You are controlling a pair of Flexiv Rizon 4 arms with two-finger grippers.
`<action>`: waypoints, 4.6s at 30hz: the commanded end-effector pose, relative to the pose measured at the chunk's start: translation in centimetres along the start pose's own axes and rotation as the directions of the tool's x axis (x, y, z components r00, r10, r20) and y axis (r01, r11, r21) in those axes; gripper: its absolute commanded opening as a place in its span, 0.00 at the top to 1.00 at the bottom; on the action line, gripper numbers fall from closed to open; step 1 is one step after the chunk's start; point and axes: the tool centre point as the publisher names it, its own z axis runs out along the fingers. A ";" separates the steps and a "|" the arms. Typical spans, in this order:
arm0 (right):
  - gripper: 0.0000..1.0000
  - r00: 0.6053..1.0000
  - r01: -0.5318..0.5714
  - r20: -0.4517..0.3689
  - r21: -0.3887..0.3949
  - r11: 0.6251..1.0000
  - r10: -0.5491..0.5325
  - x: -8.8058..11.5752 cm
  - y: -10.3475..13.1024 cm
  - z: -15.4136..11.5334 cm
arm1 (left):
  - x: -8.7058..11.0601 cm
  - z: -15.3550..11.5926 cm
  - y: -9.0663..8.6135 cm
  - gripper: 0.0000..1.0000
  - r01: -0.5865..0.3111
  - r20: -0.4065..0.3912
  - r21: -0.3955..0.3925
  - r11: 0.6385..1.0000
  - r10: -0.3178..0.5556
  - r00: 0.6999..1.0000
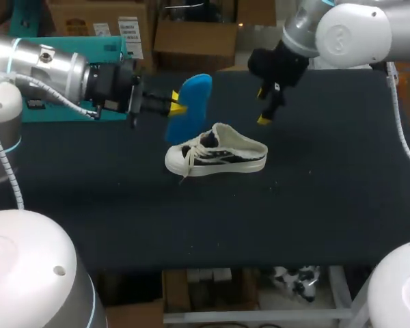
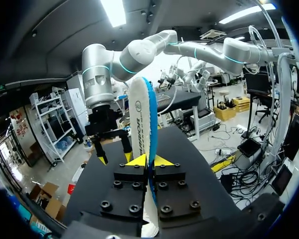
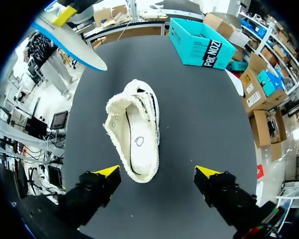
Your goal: Open the shoe tongue, take the insole out of the shoe, put the insole back into the shoe, and pack the shoe into the shoebox
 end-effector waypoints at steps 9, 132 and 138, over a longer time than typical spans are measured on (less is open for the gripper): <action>0.00 0.999 -0.028 0.039 0.298 0.954 0.017 0.2 2.8 2.7 | 3.0 -5.9 3.9 1.00 0.057 0.075 -0.037 0.998 -0.054 0.996; 0.00 0.385 -0.917 0.142 -0.052 0.395 0.912 12.4 2.0 6.0 | -8.2 -0.7 6.5 1.00 0.000 -0.370 0.109 0.994 0.040 0.928; 0.00 0.362 -0.926 0.174 -0.046 0.375 0.916 13.5 1.5 3.8 | -7.3 -0.2 4.7 1.00 0.056 -0.395 0.144 0.988 0.005 0.919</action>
